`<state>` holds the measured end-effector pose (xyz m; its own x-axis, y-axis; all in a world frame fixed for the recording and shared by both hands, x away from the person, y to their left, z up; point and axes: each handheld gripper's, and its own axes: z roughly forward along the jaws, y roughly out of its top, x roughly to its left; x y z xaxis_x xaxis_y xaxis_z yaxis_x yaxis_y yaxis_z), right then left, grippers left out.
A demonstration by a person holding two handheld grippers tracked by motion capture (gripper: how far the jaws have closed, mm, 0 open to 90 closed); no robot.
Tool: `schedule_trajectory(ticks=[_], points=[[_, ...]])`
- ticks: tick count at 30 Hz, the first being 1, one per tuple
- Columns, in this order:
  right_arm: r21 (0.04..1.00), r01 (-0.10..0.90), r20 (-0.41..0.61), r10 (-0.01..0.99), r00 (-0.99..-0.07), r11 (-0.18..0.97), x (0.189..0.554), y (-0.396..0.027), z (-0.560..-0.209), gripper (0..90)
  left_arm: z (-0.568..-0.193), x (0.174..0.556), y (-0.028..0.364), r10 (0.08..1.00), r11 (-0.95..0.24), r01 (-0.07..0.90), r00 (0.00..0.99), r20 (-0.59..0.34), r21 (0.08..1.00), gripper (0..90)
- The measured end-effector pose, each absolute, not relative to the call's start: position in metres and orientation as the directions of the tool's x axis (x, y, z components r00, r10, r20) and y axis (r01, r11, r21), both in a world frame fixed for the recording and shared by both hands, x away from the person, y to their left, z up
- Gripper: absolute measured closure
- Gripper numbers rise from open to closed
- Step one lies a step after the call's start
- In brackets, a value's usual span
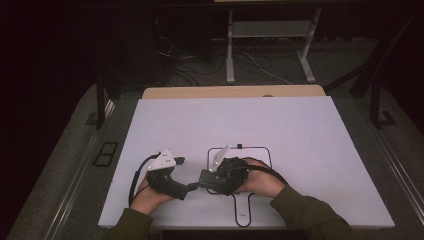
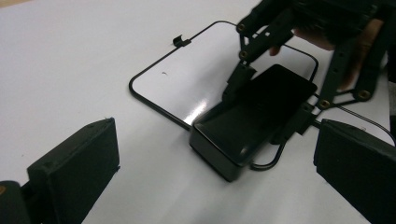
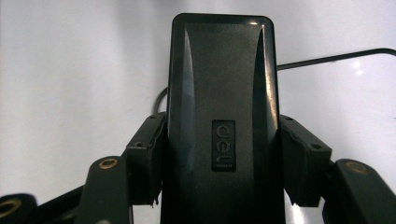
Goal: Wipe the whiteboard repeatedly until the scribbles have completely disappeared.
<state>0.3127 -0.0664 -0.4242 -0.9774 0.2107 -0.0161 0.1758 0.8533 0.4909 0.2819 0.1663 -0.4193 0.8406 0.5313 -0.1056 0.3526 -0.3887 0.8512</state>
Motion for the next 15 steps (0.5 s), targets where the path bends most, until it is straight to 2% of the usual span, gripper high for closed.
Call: schedule_trajectory(ticks=[7,15], points=[[0.496,0.172,-0.042,0.222,-0.974,0.851,0.322,-0.07,-0.425,38.8,-0.419,0.281,0.166,0.532,-0.385,0.353,0.84,-0.107,0.853,0.0],[0.505,0.24,-0.044,0.302,-0.952,0.829,0.345,-0.079,-0.426,38.8,-0.419,0.282,0.166,0.533,-0.387,0.354,0.84,-0.107,0.852,0.0]])
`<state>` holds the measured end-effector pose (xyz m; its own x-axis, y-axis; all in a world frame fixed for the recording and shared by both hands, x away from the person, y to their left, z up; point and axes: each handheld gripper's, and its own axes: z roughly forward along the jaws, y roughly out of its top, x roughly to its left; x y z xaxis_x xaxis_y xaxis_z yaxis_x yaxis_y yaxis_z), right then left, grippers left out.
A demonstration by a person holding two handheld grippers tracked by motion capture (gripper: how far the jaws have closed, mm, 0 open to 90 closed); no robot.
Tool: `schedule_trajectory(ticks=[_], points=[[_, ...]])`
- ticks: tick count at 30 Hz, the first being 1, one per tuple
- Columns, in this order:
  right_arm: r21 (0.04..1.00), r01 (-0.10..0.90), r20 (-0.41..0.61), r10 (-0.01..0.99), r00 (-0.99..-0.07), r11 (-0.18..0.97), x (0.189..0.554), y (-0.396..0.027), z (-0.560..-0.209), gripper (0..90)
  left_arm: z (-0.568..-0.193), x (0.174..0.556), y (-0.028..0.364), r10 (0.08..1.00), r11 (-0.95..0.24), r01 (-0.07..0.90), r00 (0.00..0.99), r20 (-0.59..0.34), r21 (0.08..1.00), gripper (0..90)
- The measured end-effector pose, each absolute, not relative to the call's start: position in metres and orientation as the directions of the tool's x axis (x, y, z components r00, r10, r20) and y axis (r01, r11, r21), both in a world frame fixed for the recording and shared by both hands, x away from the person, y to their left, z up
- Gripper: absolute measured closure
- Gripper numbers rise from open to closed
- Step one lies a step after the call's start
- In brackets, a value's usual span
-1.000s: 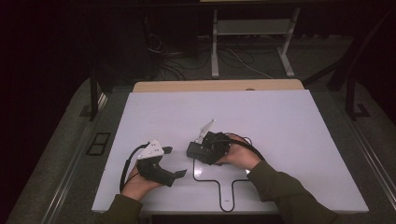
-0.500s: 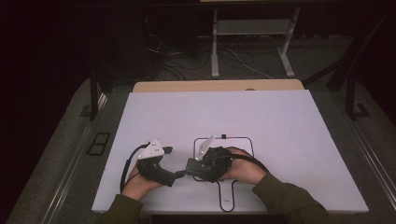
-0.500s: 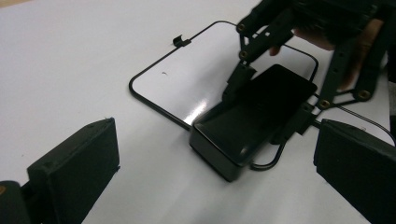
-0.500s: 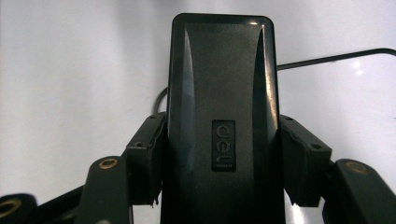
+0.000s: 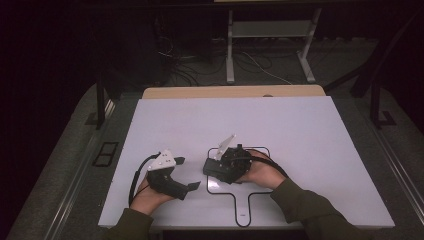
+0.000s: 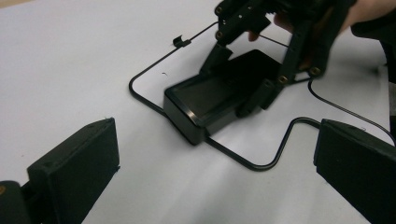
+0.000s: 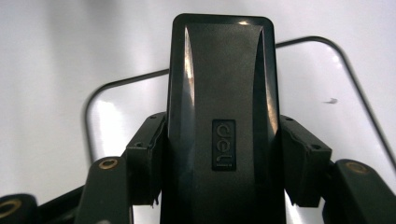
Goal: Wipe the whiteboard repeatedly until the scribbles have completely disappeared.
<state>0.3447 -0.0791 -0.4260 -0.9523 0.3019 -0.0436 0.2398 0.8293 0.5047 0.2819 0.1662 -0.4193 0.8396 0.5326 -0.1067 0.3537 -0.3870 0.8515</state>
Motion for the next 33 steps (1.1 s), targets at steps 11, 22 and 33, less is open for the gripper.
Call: schedule_trajectory(ticks=[11,22,33], points=[[0.508,0.334,-0.035,0.407,-0.913,0.794,0.375,-0.087,-0.426,38.8,-0.42,0.282,0.166,0.53,-0.391,0.353,0.841,-0.105,0.85,0.0],[0.513,0.374,-0.035,0.454,-0.89,0.773,0.398,-0.079,-0.427,38.8,-0.42,0.282,0.165,0.53,-0.39,0.357,0.841,-0.111,0.849,0.0],[0.534,0.397,-0.001,0.47,-0.883,0.746,0.408,-0.067,-0.428,38.7,-0.421,0.283,0.165,0.526,-0.391,0.356,0.843,-0.111,0.849,0.0]])
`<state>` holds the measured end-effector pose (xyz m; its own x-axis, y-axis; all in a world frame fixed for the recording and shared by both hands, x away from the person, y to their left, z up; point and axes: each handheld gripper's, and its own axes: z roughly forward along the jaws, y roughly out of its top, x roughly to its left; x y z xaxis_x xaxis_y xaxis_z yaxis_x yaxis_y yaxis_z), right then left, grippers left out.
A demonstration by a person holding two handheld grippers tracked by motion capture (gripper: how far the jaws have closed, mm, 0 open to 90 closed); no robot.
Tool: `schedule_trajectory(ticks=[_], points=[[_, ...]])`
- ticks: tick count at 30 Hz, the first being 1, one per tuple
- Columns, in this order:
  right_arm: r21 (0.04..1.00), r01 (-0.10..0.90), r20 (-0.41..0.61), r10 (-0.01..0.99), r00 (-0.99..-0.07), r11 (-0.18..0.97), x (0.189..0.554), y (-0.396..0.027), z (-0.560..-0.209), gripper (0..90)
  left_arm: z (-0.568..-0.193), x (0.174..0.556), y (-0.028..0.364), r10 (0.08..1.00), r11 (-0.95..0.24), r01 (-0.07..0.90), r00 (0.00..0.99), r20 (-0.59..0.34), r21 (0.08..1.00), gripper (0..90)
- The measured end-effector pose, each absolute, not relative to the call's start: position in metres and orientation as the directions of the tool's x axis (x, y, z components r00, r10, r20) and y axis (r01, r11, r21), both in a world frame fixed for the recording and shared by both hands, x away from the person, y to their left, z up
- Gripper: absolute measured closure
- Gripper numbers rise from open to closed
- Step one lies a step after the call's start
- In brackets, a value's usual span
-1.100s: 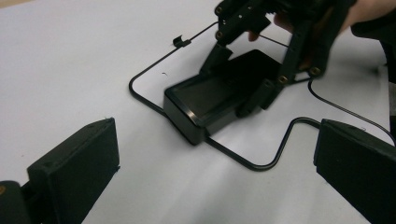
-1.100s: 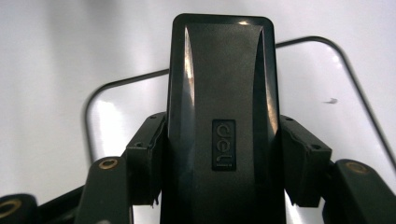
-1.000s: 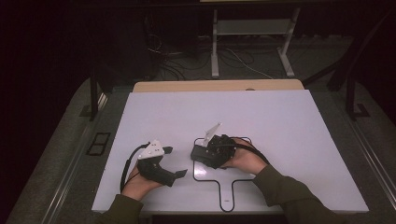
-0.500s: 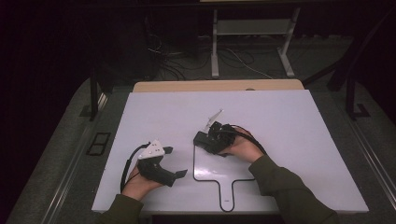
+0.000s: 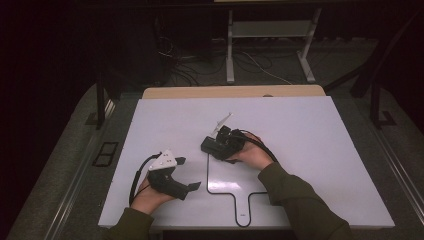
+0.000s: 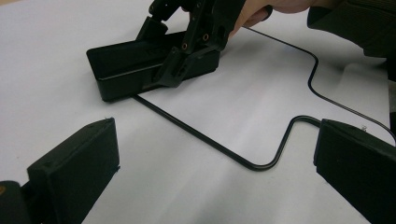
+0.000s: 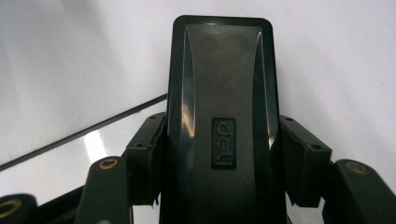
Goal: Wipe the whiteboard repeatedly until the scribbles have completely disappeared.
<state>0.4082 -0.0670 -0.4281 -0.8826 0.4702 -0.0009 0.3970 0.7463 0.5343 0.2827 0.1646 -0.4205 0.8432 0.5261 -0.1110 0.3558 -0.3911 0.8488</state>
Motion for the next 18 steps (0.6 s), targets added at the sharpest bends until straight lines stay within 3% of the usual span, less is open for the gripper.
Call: schedule_trajectory(ticks=[4,18], points=[[0.575,0.43,0.053,0.492,-0.869,0.696,0.414,-0.076,-0.419,38.7,-0.421,0.283,0.165,0.527,-0.392,0.356,0.843,-0.11,0.849,0.0],[0.618,0.467,0.056,0.558,-0.828,0.632,0.426,-0.112,-0.393,38.8,-0.421,0.283,0.165,0.528,-0.388,0.357,0.842,-0.112,0.849,0.0]])
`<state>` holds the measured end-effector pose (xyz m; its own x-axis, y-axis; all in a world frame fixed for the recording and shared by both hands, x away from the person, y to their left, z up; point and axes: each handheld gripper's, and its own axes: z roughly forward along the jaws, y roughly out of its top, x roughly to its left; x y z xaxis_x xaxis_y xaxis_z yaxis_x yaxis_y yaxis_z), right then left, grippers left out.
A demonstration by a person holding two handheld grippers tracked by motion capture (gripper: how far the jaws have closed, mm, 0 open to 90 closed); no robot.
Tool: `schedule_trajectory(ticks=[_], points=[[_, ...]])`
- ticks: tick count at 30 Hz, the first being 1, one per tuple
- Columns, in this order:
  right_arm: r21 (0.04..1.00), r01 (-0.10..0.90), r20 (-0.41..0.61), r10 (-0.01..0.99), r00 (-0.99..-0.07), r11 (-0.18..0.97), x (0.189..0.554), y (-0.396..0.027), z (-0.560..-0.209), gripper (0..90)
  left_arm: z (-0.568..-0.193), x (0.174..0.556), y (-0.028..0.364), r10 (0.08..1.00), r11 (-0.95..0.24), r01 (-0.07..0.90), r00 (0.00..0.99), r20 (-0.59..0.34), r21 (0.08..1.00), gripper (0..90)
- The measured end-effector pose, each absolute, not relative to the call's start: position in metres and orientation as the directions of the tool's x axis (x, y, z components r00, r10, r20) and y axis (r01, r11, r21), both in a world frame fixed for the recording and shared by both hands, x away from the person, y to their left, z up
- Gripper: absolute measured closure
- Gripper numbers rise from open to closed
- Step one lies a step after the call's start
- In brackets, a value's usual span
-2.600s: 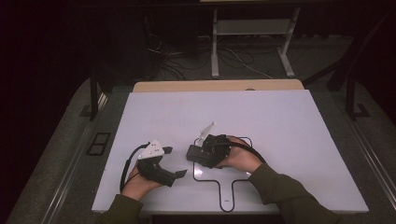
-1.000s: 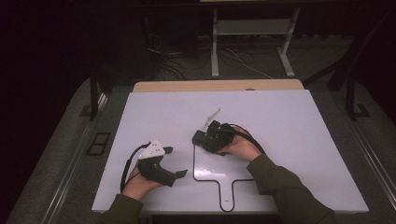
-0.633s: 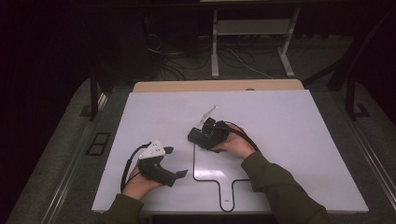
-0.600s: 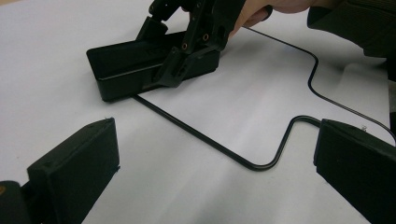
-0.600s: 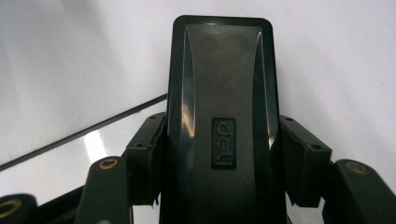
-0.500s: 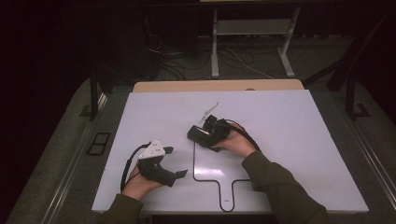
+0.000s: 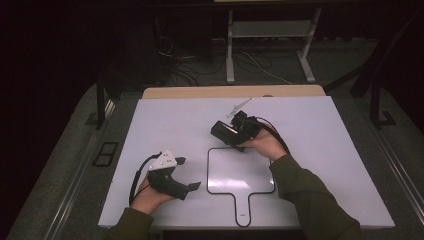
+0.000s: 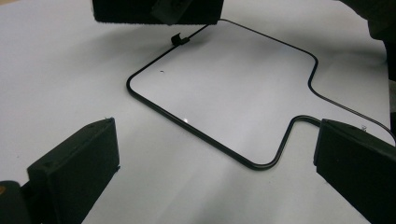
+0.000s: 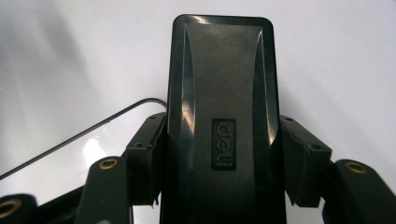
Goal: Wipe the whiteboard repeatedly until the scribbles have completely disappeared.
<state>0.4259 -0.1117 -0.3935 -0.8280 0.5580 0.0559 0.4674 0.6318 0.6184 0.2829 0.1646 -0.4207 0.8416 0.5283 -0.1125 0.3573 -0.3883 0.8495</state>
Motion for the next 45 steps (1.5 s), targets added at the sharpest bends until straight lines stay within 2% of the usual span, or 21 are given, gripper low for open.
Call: schedule_trajectory(ticks=[8,18,28,38,45], points=[[0.622,0.487,0.064,0.581,-0.812,0.612,0.434,-0.118,-0.388,38.7,-0.421,0.284,0.166,0.528,-0.386,0.356,0.842,-0.113,0.851,0.0],[0.55,0.448,0.007,0.532,-0.847,0.705,0.429,-0.091,-0.412,38.7,-0.421,0.284,0.166,0.526,-0.386,0.355,0.843,-0.113,0.851,0.0],[0.573,0.478,0.027,0.567,-0.823,0.666,0.447,-0.097,-0.409,38.7,-0.421,0.285,0.167,0.519,-0.386,0.351,0.847,-0.113,0.853,0.0],[0.606,0.514,0.038,0.624,-0.781,0.607,0.472,-0.118,-0.391,38.7,-0.421,0.286,0.165,0.519,-0.391,0.35,0.847,-0.11,0.852,0.0],[0.603,0.553,0.051,0.664,-0.746,0.575,0.491,-0.134,-0.396,38.6,-0.42,0.285,0.167,0.523,-0.382,0.354,0.845,-0.117,0.854,0.0]])
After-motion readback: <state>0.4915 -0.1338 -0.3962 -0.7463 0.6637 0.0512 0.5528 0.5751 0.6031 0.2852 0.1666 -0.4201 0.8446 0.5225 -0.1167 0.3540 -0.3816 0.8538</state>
